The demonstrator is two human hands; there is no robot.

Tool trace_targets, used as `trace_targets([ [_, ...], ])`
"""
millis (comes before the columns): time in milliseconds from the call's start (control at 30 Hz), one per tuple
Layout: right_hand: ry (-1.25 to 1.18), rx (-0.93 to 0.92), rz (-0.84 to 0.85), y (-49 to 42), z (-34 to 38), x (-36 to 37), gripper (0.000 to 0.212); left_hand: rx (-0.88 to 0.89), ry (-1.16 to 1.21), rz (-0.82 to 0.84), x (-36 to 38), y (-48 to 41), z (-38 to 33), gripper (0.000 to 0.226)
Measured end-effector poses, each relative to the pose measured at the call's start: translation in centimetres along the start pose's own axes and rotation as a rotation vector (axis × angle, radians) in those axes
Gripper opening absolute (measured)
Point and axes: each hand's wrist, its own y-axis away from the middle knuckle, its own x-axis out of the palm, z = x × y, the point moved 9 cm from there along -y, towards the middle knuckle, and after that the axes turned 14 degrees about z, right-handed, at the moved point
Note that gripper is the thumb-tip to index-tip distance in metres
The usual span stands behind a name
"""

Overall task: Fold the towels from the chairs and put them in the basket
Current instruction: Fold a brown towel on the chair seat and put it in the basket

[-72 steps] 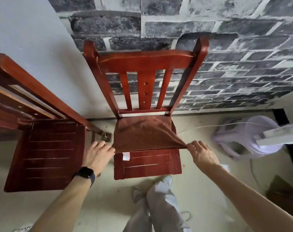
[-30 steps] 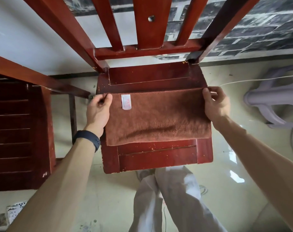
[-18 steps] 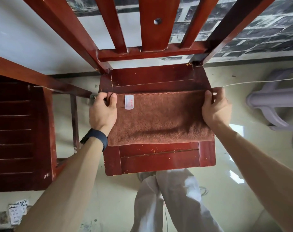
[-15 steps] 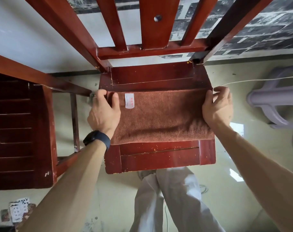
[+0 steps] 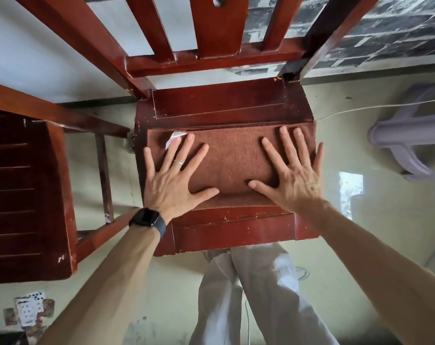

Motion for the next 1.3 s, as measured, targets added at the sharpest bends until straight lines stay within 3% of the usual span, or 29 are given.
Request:
trace_targets([
  [133,-0.091,0.116,-0.035,1.2,-1.1,-0.4,0.091,0.044,-0.005,-0.087,-0.8,0.8,0.2,0.074],
  [233,-0.132,0.068,-0.099,0.7,0.6,-1.8,0.079,-0.028,0.133,-0.192,-2.4,1.2,-0.8,0.064],
  [300,-0.123,0.016,-0.124,-0.8,1.4,-2.5,0.071,-0.129,0.221,-0.173,-2.3,0.1,-0.8,0.064],
  [400,-0.115,0.009,-0.124,-2.3,0.6,-2.4,0.067,-0.146,0.162,-0.126,-1.1,-1.5,-0.6,0.068],
  [533,-0.194,0.119,-0.110,-0.9,-0.3,-1.4,0.069,-0.029,0.038,-0.124,-2.1,-2.6,-0.7,0.070],
  [700,-0.476,0.354,-0.004,8.0,0.0,3.1,0.082,0.320,-0.188,-0.122,-7.6,-7.0,-5.2,0.069],
  [833,-0.601,0.433,0.119,15.0,3.6,6.1,0.080,0.353,-0.185,-0.091,-9.0,-7.5,-12.5,0.080],
  [933,-0.820,0.500,0.133,16.0,3.6,6.9,0.059,0.222,0.039,-0.114,-7.7,-4.5,-13.2,0.085],
  [1067,-1.055,0.578,0.024,15.1,1.2,6.8,0.033,-0.174,0.381,-0.150,-2.5,3.3,-9.2,0.070],
  [1167,-1.105,0.593,0.196,13.6,0.1,7.9,0.032,-0.438,0.681,-0.169,2.2,9.3,-6.6,0.062],
  [1300,-1.256,0.570,0.371,13.5,0.0,9.1,0.012,-0.703,1.173,0.063,8.2,13.0,-4.7,0.031],
])
